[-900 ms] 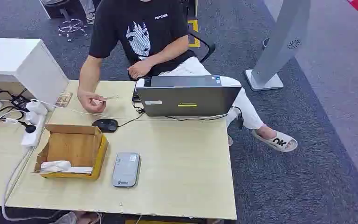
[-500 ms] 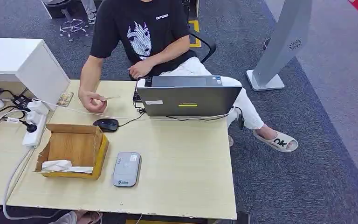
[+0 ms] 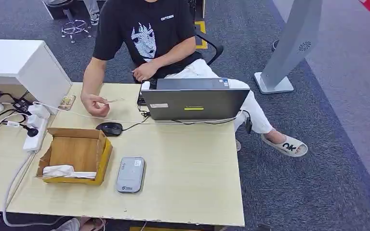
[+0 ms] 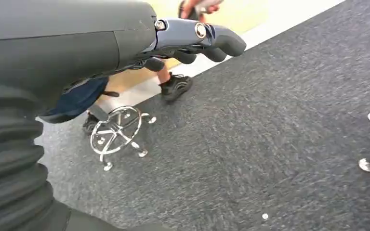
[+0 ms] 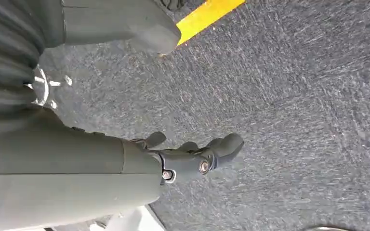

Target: Pass the card to the sensor for recognition and then transmit it.

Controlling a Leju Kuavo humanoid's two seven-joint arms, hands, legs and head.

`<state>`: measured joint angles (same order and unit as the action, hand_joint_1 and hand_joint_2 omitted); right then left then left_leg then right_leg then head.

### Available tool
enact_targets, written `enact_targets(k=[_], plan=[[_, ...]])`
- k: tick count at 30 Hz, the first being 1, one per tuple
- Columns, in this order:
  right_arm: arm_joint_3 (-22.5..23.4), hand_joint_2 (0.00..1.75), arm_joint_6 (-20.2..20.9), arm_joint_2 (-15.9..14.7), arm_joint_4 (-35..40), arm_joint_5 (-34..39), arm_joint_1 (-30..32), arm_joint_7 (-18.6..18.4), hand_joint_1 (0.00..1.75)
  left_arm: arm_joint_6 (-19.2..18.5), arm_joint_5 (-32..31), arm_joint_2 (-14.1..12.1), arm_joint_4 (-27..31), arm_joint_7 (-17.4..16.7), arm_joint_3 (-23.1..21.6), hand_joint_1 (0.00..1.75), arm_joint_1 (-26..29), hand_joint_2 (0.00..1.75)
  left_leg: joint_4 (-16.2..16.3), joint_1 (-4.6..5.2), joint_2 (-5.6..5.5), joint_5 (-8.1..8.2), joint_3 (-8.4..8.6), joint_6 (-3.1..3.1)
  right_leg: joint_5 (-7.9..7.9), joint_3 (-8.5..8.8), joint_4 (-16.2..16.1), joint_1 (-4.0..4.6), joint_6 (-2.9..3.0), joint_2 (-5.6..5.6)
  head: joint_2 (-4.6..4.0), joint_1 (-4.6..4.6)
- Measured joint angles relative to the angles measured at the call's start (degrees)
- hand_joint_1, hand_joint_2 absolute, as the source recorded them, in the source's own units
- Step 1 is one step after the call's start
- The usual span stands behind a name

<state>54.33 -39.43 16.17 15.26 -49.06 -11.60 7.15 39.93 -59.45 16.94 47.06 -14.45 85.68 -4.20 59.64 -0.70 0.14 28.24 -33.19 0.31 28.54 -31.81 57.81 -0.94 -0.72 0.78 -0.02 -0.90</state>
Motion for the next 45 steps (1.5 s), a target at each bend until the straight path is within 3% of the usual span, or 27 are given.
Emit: enact_targets(k=[3,6,11,16,21,27,28,29,30,32,33,34,35,39,45], plan=[[3.2,1.75,0.0,0.2,-0.4,-1.6,-0.6,2.0,0.00,0.0,-0.1,0.0,0.0,0.3,0.0,0.00,-0.1,1.75,0.0,0.00,0.00,0.00,0.00,0.00,0.00,0.00,0.0,0.00,0.00,0.00,0.00,0.00],[7.7,1.75,0.0,0.5,-0.6,-2.8,-1.5,6.6,0.00,0.0,1.0,0.0,0.1,0.3,0.0,0.00,-0.1,1.75,0.0,0.00,0.01,0.00,0.01,0.00,0.00,-0.01,0.0,0.00,0.00,-0.02,0.00,0.00],[13.4,1.75,0.0,1.0,-0.6,-6.3,-3.5,8.8,0.00,0.0,2.5,0.0,0.7,1.1,0.0,0.00,0.0,1.75,0.0,0.00,0.01,-0.04,0.01,0.01,-0.01,0.00,0.0,0.00,0.00,-0.01,0.00,0.00],[24.3,1.75,0.0,1.4,-0.6,-13.4,-5.0,18.4,0.00,0.0,6.9,0.1,3.8,3.8,0.0,0.00,0.2,1.75,0.0,0.00,0.01,-0.03,0.02,0.01,-0.01,0.00,0.0,0.00,0.01,-0.01,0.00,0.00],[29.8,1.75,-0.1,1.4,0.0,-10.9,-5.2,24.9,0.00,0.0,18.0,-1.1,7.6,13.3,0.0,0.00,0.8,1.75,0.0,-0.02,0.01,-0.03,0.01,0.00,0.00,-0.02,0.0,0.02,0.01,-0.01,0.00,0.00],[32.1,1.75,-0.1,1.4,0.0,-10.1,-5.2,25.7,0.00,0.0,21.1,-2.3,9.8,16.0,0.0,0.00,1.0,1.75,0.0,-0.02,0.01,-0.03,-0.01,0.01,0.00,-0.02,0.0,0.02,0.01,-0.01,0.00,0.00],[32.4,1.75,-0.1,1.4,0.1,-9.5,-5.2,26.1,0.00,0.0,22.2,-2.3,10.0,17.6,0.0,0.00,1.1,1.75,0.0,-0.02,0.01,-0.03,0.00,0.01,0.00,-0.01,0.0,0.01,0.01,-0.01,0.00,0.00],[32.5,1.75,-0.1,1.4,0.2,-8.6,-5.2,26.6,0.00,0.0,25.1,-2.5,10.7,21.6,0.0,0.00,1.2,1.75,0.0,-0.02,0.02,-0.03,-0.01,0.01,0.00,-0.01,0.0,0.02,0.01,-0.01,0.00,0.02],[32.5,1.75,-0.1,1.4,0.4,-7.6,-5.2,27.1,0.00,0.0,29.8,-2.6,11.7,27.3,0.0,0.00,1.3,1.75,0.0,-0.03,0.02,-0.04,0.05,0.00,-0.01,-0.05,0.0,0.02,0.01,-0.02,0.00,0.02],[32.6,1.75,-0.1,1.4,1.4,-7.4,-5.2,26.4,0.00,0.0,42.9,-2.9,14.9,44.2,0.0,0.00,0.9,1.75,0.0,-0.02,0.01,-0.05,0.02,0.00,-0.01,-0.05,0.0,0.01,0.01,-0.01,0.00,-0.09],[32.6,1.75,-0.1,1.4,1.3,-6.8,-5.2,27.0,0.00,-0.2,47.7,-2.8,17.9,50.4,0.0,0.00,0.3,1.75,0.0,-0.03,-0.01,-0.11,0.00,-0.03,-0.01,-0.03,0.0,0.02,0.01,0.02,0.00,-0.04],[32.6,1.75,-0.2,1.4,1.1,-6.0,-5.2,28.0,0.00,-0.6,50.9,-2.6,20.9,53.7,-0.2,0.00,0.1,1.75,0.0,-0.05,0.02,-0.10,0.02,-0.03,-0.03,-0.02,0.0,0.03,0.03,-0.02,0.00,0.00],[32.7,1.75,-0.2,1.4,0.8,-5.4,-5.3,29.0,0.00,-1.9,53.3,-2.1,24.9,54.6,-0.8,0.00,0.4,1.75,0.0,-0.04,0.12,-0.10,0.06,-0.04,-0.06,-0.05,0.0,0.03,0.09,-0.11,0.00,-0.06],[32.7,1.75,-0.2,1.4,0.6,-4.9,-5.2,30.8,0.00,-5.4,54.7,-0.2,39.7,52.0,-6.0,0.00,2.0,1.75,0.0,-0.04,0.12,-0.10,0.06,-0.03,-0.07,-0.08,0.0,0.03,0.08,-0.12,0.00,-0.07],[32.7,1.75,-0.2,1.4,0.5,-7.4,-5.2,31.4,0.00,-8.4,59.1,0.6,54.8,54.7,-16.7,0.00,5.1,1.75,0.0,-0.04,0.12,-0.14,0.06,-0.08,-0.07,-0.06,0.0,0.03,0.09,-0.14,0.00,-0.04]])
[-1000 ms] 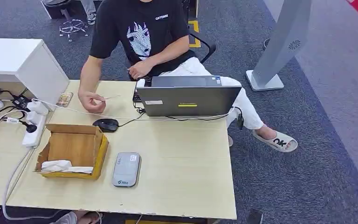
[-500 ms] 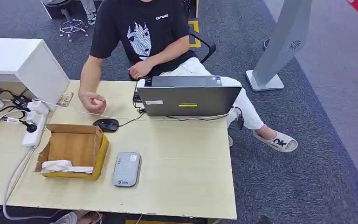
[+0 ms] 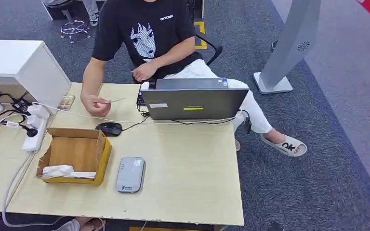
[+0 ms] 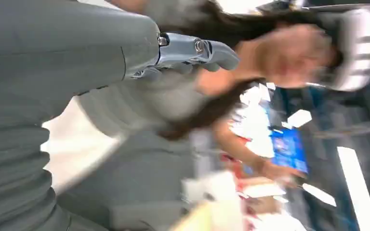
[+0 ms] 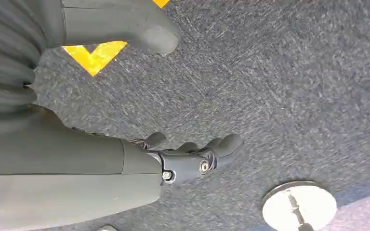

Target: Pass the card to the sensor for recognition and then transmit it.

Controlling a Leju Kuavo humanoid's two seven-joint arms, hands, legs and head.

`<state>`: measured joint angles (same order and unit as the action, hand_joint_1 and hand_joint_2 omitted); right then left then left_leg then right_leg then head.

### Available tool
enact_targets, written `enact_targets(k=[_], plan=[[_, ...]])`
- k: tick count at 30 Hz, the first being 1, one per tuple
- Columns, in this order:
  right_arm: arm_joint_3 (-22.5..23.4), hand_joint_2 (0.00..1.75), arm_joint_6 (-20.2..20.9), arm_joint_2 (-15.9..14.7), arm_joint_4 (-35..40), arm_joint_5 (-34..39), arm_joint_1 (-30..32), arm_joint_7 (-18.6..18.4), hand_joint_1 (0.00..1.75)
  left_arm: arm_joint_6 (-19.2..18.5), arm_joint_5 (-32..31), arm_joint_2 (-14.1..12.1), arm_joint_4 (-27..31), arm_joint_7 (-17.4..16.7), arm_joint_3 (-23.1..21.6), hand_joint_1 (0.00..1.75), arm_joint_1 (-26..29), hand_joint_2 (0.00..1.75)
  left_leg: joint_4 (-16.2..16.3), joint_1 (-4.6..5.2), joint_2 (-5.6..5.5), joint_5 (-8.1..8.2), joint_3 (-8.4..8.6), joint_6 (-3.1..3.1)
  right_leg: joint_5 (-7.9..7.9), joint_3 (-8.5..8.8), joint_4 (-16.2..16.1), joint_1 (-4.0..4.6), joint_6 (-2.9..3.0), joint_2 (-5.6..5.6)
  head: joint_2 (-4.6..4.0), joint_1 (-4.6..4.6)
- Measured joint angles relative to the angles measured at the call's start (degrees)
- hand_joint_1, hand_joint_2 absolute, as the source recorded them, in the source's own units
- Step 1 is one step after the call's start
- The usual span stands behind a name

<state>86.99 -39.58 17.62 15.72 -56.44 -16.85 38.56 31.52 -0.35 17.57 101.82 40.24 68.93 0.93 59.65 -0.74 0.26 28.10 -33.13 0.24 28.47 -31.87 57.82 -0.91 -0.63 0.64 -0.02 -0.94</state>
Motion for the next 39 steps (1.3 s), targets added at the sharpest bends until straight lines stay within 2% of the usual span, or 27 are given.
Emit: enact_targets(k=[2,4,6,9,13,17,19,21,26,31,39], plan=[[0.0,1.75,0.0,0.0,0.0,-0.6,0.0,-0.2,0.00,-1.0,-0.2,-0.7,3.8,-1.1,-3.2,0.00,0.8,1.75,0.0,-0.01,0.01,-0.01,0.00,-0.01,-0.01,-0.03,0.0,0.01,0.01,-0.02,0.00,0.07],[0.0,1.75,0.0,0.0,0.0,-0.9,0.0,-0.6,0.00,-2.2,-1.8,-2.9,6.9,-3.9,-6.7,0.00,1.0,1.75,0.0,-0.04,0.01,-0.02,0.00,-0.02,-0.04,-0.04,0.0,0.04,0.06,0.00,0.00,0.07],[0.0,1.75,0.0,0.0,0.0,-1.4,0.0,-1.2,0.00,-3.8,-6.0,-6.2,9.3,-8.6,-10.8,0.00,0.6,1.75,0.0,-0.05,-0.01,-0.05,0.03,-0.07,-0.04,-0.14,0.0,0.05,0.06,0.02,0.00,0.04],[0.0,1.75,0.0,0.0,0.0,-2.8,0.0,-1.9,0.00,-3.5,-14.0,-11.2,10.1,-14.2,-16.8,0.00,-2.4,1.75,0.0,-0.08,-0.08,-0.14,0.00,-0.18,-0.08,-0.18,0.0,0.07,0.13,0.03,0.00,0.04],[0.0,1.75,0.0,0.0,-0.1,-4.3,0.0,-2.2,0.00,-2.8,-18.2,-16.5,10.0,-17.6,-23.7,0.00,-7.1,1.75,0.0,-0.10,0.11,-0.22,-0.03,-0.20,-0.25,-0.17,0.1,0.10,0.34,-0.04,0.00,0.02],[0.0,1.75,0.0,0.0,-0.1,-6.2,0.0,-2.8,0.00,-3.4,-23.5,-20.2,6.8,-22.6,-29.8,0.00,-13.4,1.75,0.0,-0.10,-0.05,-0.32,-0.12,-0.18,-0.30,-0.40,0.1,0.11,0.28,0.07,0.00,0.02],[0.0,1.75,0.0,0.0,-0.2,-5.2,-0.2,-1.5,0.00,-4.4,-28.0,-22.0,2.6,-26.2,-33.9,0.00,-17.9,1.75,0.0,-0.10,-0.25,-0.44,-0.26,-0.20,-0.33,-0.29,0.1,0.11,0.26,0.27,0.00,0.04],[0.0,1.75,0.0,0.0,-0.2,-2.6,-0.5,0.3,0.00,-5.7,-30.5,-23.5,-1.0,-27.7,-38.0,0.00,-20.6,1.75,0.0,-0.10,-0.11,-0.49,-0.27,-0.20,-0.47,-0.36,0.1,0.11,0.24,0.13,0.00,0.02],[-0.1,1.75,0.0,0.0,0.2,1.5,-0.6,1.2,0.00,-8.0,-33.7,-23.1,-6.8,-28.1,-47.0,0.00,-23.6,1.75,0.0,-0.06,0.07,-0.50,-0.32,-0.19,-0.59,-0.45,0.1,0.08,0.24,-0.09,0.00,0.04],[-0.2,1.75,0.0,0.3,-0.1,3.1,-0.7,1.2,0.00,-7.5,-37.3,-21.7,-12.0,-29.1,-54.3,0.00,-23.7,1.75,0.0,-0.04,0.16,-0.49,-0.37,-0.19,-0.60,-0.50,0.1,0.06,0.23,-0.17,0.00,0.04],[0.0,1.75,0.0,0.3,-1.7,1.3,-0.7,1.1,0.00,-7.2,-38.1,-20.9,-15.0,-29.1,-58.7,0.00,-23.0,1.75,0.0,-0.07,0.15,-0.49,-0.43,-0.19,-0.60,-0.60,0.1,0.09,0.24,-0.18,0.00,0.04]])
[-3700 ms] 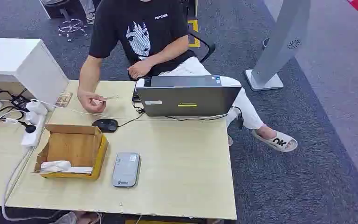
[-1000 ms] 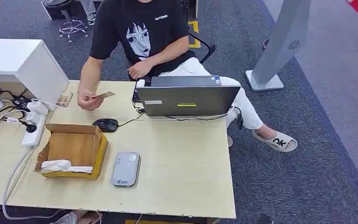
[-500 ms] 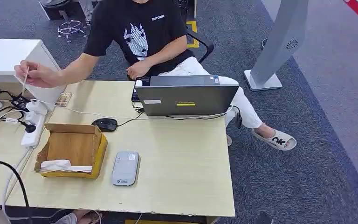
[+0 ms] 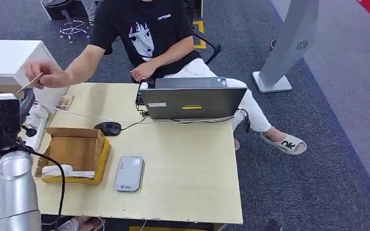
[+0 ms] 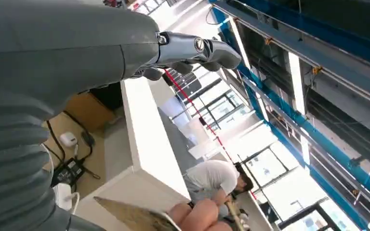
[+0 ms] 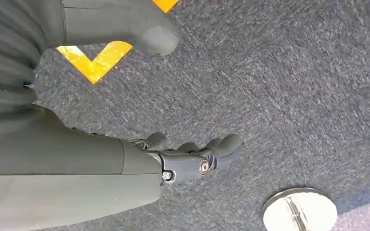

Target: Pass the card to the sensor for recognition and then transmit it.

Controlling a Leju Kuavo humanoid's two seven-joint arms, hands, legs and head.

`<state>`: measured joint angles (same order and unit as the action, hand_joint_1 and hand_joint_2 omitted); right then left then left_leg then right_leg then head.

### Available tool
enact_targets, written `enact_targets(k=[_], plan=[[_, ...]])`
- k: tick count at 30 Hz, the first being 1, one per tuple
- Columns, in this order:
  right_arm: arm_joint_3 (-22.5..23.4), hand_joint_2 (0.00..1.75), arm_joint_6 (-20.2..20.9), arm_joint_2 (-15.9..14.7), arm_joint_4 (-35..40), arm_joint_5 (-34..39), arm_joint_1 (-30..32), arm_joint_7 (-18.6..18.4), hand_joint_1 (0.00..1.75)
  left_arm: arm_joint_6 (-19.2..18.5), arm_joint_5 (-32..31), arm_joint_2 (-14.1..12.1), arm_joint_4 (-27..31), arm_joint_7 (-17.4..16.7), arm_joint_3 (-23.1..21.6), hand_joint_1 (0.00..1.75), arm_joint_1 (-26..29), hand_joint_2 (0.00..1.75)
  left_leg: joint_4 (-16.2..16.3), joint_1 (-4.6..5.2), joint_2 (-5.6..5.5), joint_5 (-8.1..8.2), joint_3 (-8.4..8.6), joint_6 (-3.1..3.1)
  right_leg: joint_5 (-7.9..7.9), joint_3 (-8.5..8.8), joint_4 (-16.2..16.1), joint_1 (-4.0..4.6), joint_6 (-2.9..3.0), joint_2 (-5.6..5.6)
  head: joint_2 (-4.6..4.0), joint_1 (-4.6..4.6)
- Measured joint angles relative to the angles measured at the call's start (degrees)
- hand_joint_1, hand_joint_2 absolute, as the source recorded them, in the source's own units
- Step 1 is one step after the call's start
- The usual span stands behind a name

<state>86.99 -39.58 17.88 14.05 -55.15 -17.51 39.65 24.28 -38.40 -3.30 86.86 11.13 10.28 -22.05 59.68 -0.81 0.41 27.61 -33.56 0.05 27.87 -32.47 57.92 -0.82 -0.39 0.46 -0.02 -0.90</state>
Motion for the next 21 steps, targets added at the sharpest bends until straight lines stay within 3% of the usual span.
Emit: enact_targets(k=[4,8,9,21], plan=[[0.0,1.75,0.0,0.0,-0.1,-0.8,0.0,-0.8,0.00,-0.9,-0.3,0.4,-0.6,0.0,-0.8,0.00,0.6,1.75,0.0,0.00,0.04,0.00,-0.01,0.00,0.00,-0.05,0.0,0.00,0.00,-0.04,0.00,-0.02],[0.0,1.75,0.0,0.0,0.0,-1.8,0.1,-3.1,0.00,-2.2,-1.7,2.3,-2.3,0.2,-2.8,0.00,1.1,1.75,0.0,0.01,0.01,-0.01,-0.06,0.01,-0.01,-0.04,0.0,-0.01,-0.01,-0.01,0.00,0.02],[0.0,1.75,0.0,0.0,0.0,-1.5,0.1,-3.0,0.00,-2.2,-1.9,2.7,-2.6,0.2,-3.4,1.69,1.3,1.75,0.0,0.02,0.04,0.00,-0.06,0.00,-0.01,-0.05,0.0,-0.02,-0.01,-0.03,0.00,0.00],[0.0,1.75,0.0,0.0,0.0,-2.2,0.2,-4.0,0.00,-2.7,-3.0,4.8,-4.7,0.0,-10.1,1.75,4.5,1.75,0.0,0.02,0.05,0.01,-0.10,0.00,-0.01,-0.12,0.0,-0.02,-0.01,-0.05,0.00,0.00]])
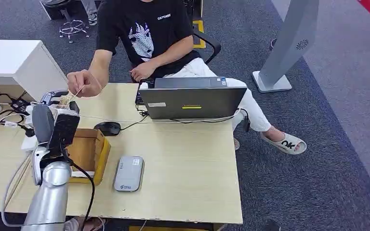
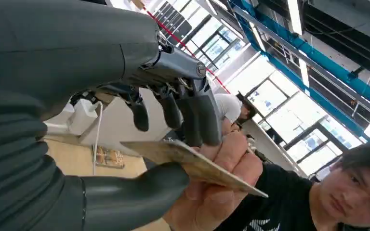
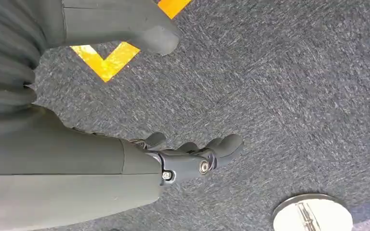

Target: Pass the card to the sensor for recognition and then transmit it.

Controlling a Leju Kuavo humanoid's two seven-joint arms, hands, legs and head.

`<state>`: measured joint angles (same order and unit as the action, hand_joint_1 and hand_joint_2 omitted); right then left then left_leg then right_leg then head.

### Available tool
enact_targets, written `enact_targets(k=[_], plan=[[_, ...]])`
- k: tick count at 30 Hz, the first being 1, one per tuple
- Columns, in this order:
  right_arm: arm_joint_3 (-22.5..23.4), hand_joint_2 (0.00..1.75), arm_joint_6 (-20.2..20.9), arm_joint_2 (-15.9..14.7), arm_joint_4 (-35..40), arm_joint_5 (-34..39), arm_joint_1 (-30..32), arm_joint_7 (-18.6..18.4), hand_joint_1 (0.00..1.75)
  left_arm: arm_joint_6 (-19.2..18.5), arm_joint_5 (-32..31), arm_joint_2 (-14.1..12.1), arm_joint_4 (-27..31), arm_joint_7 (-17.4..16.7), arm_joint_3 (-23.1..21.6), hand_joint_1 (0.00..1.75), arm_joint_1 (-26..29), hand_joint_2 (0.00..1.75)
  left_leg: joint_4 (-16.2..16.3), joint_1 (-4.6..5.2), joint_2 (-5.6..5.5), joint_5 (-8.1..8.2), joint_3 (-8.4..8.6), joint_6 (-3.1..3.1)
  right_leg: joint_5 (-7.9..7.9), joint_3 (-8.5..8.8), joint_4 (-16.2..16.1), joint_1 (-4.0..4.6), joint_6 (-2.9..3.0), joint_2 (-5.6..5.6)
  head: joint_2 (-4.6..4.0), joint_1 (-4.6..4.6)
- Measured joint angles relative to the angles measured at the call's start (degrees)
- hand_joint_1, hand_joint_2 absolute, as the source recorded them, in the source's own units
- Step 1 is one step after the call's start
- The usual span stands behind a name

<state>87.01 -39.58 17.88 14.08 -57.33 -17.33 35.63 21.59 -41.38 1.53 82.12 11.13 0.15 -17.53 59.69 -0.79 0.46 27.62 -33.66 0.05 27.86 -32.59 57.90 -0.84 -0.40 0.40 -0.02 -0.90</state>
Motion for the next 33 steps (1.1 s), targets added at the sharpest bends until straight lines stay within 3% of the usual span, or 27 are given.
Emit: enact_targets(k=[8,23,28,31,33], plan=[[0.0,1.75,0.0,0.0,0.1,-0.9,-0.1,-1.4,0.00,-0.3,0.0,0.3,-0.3,0.1,-1.3,1.75,1.2,1.75,0.0,0.00,-0.01,-0.01,-0.01,0.00,0.00,0.01,0.0,0.00,0.00,0.01,0.00,0.02],[0.0,1.75,0.0,0.0,0.0,-0.3,0.1,-0.3,0.00,-2.3,-1.2,0.3,-0.2,-0.2,-2.9,1.75,4.4,1.75,0.0,0.00,-0.01,0.00,-0.02,0.00,0.00,-0.01,0.0,0.00,0.00,0.01,0.00,-0.02],[0.0,1.75,0.0,-0.1,-0.3,1.1,0.1,0.0,0.00,-5.6,-10.0,0.4,0.4,-4.8,-7.1,1.75,5.8,1.75,0.0,0.01,-0.02,0.00,-0.03,0.00,0.00,-0.01,0.0,-0.01,0.00,0.02,0.00,0.00],[0.0,1.75,0.0,-0.1,-0.6,1.3,0.2,0.2,0.00,-9.5,-16.3,0.1,0.7,-8.6,-11.3,1.75,6.3,1.75,0.0,0.02,-0.02,0.00,-0.04,0.01,0.00,-0.01,0.0,-0.02,-0.01,0.02,0.00,0.00],[0.0,1.75,0.0,-0.1,-0.7,1.4,0.2,0.2,0.00,-12.7,-17.1,-0.2,0.7,-9.1,-14.1,1.75,6.8,1.75,0.0,0.04,-0.01,0.02,-0.04,0.03,0.00,-0.01,0.0,-0.03,-0.01,0.02,0.00,0.00]])
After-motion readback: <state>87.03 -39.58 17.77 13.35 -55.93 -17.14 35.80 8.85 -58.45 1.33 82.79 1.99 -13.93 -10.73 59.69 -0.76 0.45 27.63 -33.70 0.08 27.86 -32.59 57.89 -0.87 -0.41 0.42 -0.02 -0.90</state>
